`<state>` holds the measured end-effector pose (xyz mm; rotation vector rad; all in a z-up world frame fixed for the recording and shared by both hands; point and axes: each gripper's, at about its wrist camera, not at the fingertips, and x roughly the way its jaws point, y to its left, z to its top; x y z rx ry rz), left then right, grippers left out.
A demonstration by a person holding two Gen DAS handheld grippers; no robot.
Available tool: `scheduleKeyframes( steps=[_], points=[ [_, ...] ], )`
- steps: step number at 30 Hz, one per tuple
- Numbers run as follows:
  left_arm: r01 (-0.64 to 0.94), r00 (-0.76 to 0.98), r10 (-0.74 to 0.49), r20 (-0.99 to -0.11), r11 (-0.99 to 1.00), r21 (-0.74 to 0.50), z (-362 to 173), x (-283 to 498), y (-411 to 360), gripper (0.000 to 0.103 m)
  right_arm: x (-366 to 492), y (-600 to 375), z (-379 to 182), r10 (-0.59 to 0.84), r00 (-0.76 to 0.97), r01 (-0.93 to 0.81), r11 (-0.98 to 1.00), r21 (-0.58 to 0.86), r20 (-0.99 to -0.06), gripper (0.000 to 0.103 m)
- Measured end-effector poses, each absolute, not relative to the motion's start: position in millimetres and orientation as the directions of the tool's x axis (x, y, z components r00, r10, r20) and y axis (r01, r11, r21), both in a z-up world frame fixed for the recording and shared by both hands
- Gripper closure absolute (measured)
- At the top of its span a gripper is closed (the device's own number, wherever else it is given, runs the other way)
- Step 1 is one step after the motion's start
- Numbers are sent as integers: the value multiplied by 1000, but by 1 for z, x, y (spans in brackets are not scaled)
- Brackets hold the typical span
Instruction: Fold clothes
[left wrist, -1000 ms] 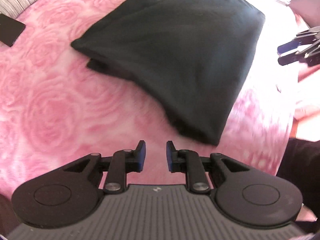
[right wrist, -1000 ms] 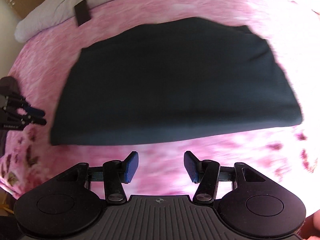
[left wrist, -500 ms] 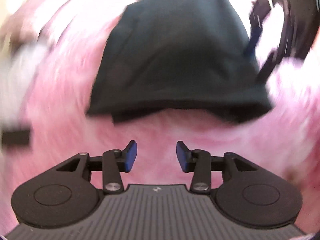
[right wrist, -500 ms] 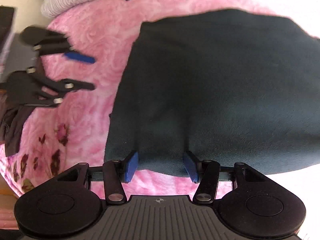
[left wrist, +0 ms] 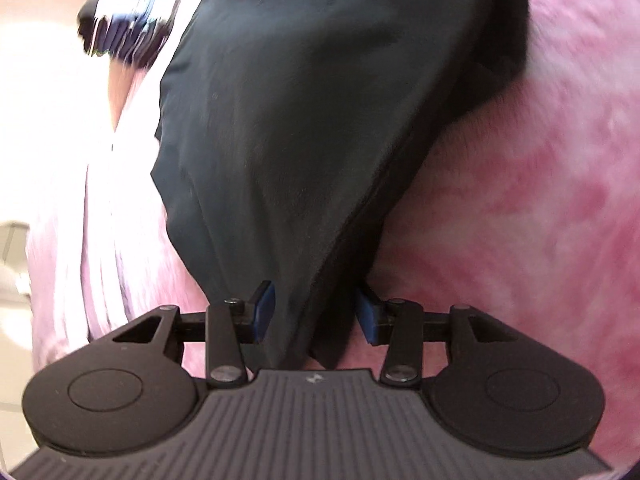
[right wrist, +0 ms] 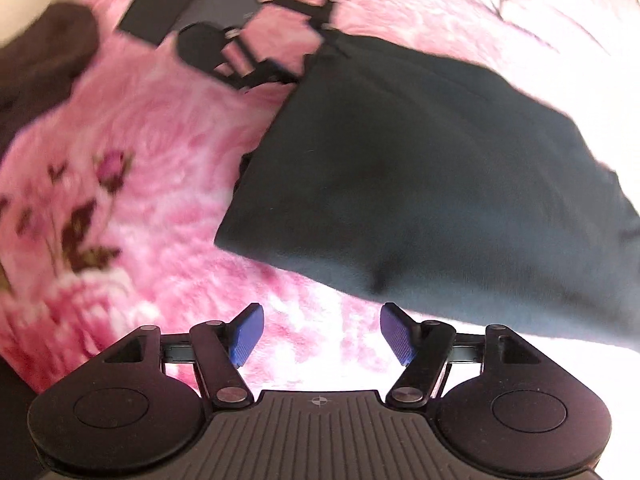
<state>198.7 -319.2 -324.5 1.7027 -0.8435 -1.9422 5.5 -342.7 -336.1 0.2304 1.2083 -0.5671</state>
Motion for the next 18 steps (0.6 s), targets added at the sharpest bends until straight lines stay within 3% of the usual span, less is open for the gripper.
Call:
scheduleKeyframes(
  steps=[2, 10, 13, 14, 16, 18],
  points=[
    [-62, -156, -651, -743, -744, 666, -325, 202, -325, 89, 14, -333, -343, -325, 231, 454, 870, -194, -917, 35],
    [86, -163, -607, -778, -794, 601, -306, 195, -342, 93, 41, -303, -368, -509, 291, 173, 861, -479, -810, 35],
    [105, -165, -602, -782, -799, 593, -301, 195, -342, 94, 47, -310, -371, -487, 307, 173, 873, -455, -818, 36],
    [109, -165, -603, -780, -797, 594, -299, 195, -342, 94, 48, -314, -371, -472, 308, 184, 882, -435, -826, 43],
    [118, -164, -602, -781, -798, 591, -292, 195, -340, 95, 50, -321, -369, -448, 308, 209, 893, -400, -839, 96],
    [127, -162, -600, -784, -800, 586, -284, 194, -336, 96, 49, -325, -358, -430, 315, 250, 897, -363, -846, 97]
  ],
)
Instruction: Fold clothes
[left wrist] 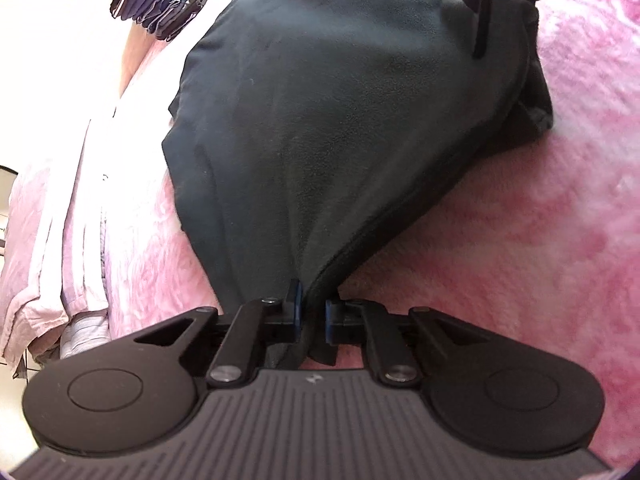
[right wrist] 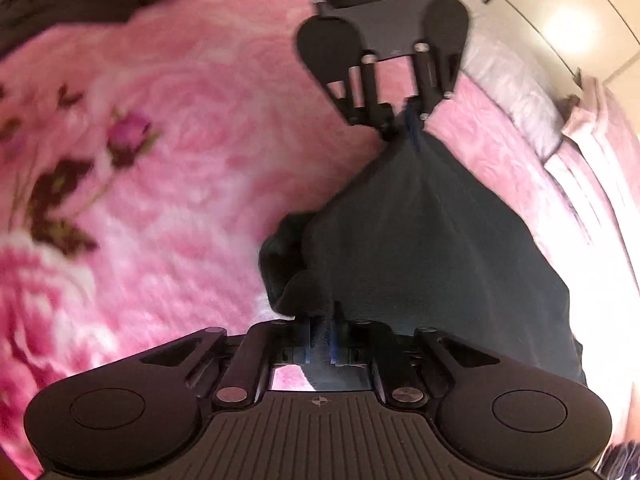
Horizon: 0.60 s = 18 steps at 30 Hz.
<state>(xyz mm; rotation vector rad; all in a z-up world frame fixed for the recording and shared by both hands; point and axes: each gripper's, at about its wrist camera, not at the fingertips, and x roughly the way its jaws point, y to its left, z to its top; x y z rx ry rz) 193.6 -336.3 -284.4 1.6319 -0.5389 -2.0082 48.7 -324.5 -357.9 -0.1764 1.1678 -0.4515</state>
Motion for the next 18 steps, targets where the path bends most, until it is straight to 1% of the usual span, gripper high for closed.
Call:
scheduleKeyframes(
  steps=[1, 4, 10, 14, 15, 18],
  points=[
    [134, -163, -600, -783, -800, 585, -279, 193, -334, 96, 49, -325, -351, -414, 318, 270, 902, -337, -853, 99],
    [155, -145, -599, -787, -800, 580, -261, 194, -322, 96, 52, -323, -327, -372, 342, 314, 911, -268, -863, 99],
    [147, -86, -544, -835, -836, 529, -224, 207, -307, 96, 54, -308, -280, -295, 468, 378, 919, -112, -833, 99],
    [179, -96, -539, -837, -836, 518, -179, 192, -352, 95, 26, -332, -240, -309, 557, 504, 863, 19, -771, 99],
    [187, -101, -538, -837, -836, 515, -166, 187, -365, 95, 15, -341, -230, -328, 573, 537, 842, 43, -751, 99],
    [144, -115, -530, -840, -845, 514, -139, 150, -419, 95, -23, -367, -200, -399, 597, 632, 769, 102, -696, 99]
  ],
)
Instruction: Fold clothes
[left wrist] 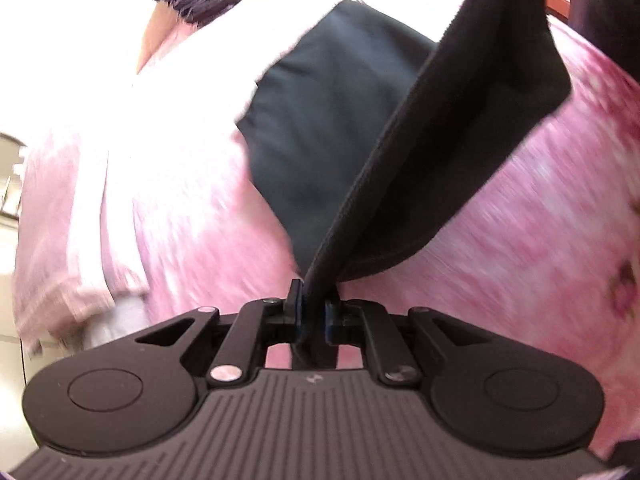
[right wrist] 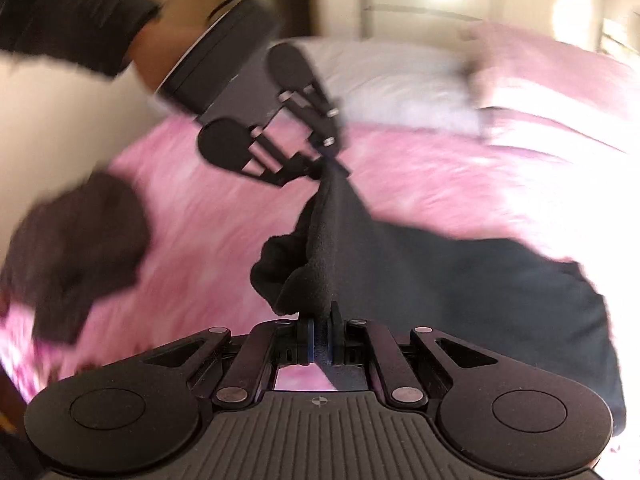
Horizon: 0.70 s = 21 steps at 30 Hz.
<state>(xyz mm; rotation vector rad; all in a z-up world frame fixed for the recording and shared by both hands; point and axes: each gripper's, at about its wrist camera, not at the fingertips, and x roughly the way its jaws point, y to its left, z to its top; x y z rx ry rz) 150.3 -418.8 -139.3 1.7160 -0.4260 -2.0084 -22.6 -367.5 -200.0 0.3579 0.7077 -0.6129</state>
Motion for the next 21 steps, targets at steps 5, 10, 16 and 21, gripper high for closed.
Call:
scheduleKeyframes(
  steps=[5, 10, 16, 21],
  points=[
    [96, -130, -489, -863, -872, 480, -132, 67, -512, 95, -99, -425, -182, -518, 546, 779, 603, 172, -659, 99],
    [18, -145, -388, -910, -921, 390, -177, -15, -591, 94, -181, -482, -211, -534, 497, 861, 406, 308, -684, 99],
    [-43, -99, -233, -967, -970, 238, -256, -63, -636, 94, -253, -535, -286, -470, 502, 857, 156, 491, -726, 99],
    [-83, -100, -179, -979, -979, 187, -277, -69, -648, 94, -282, -555, -315, -458, 503, 833, 30, 552, -733, 99]
  ],
)
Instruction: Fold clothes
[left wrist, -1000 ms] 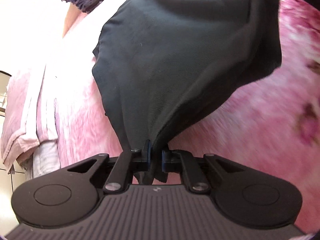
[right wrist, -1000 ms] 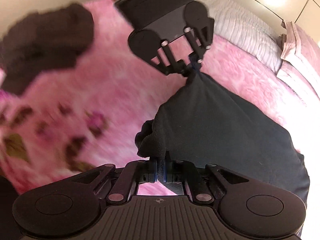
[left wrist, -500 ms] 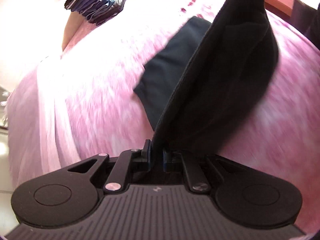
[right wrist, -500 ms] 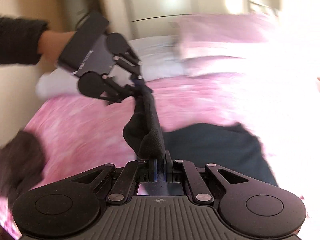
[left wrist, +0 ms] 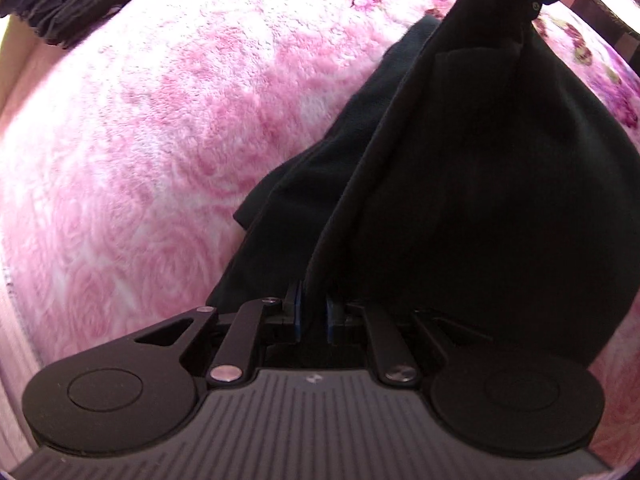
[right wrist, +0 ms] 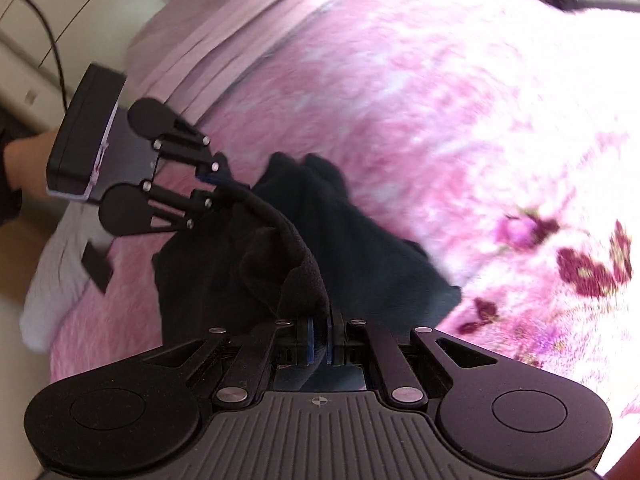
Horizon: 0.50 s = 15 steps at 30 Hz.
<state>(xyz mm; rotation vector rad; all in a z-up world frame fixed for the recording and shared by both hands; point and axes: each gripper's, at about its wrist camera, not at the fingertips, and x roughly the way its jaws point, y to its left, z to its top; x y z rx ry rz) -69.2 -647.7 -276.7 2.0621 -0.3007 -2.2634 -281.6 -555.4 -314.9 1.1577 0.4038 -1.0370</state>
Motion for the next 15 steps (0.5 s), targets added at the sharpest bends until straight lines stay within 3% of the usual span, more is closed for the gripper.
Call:
scheduleKeyframes(
  steps=[9, 15],
  points=[
    [-103, -118, -137, -984, -983, 149, -296, -83, -663, 92, -296, -559, -339, -473, 477, 813, -84, 577, -741, 99],
    [70, -178, -160, -971, -986, 150, -292, -71, -676, 75, -307, -553, -352, -482, 454, 785, -181, 592, -749, 99]
  ],
)
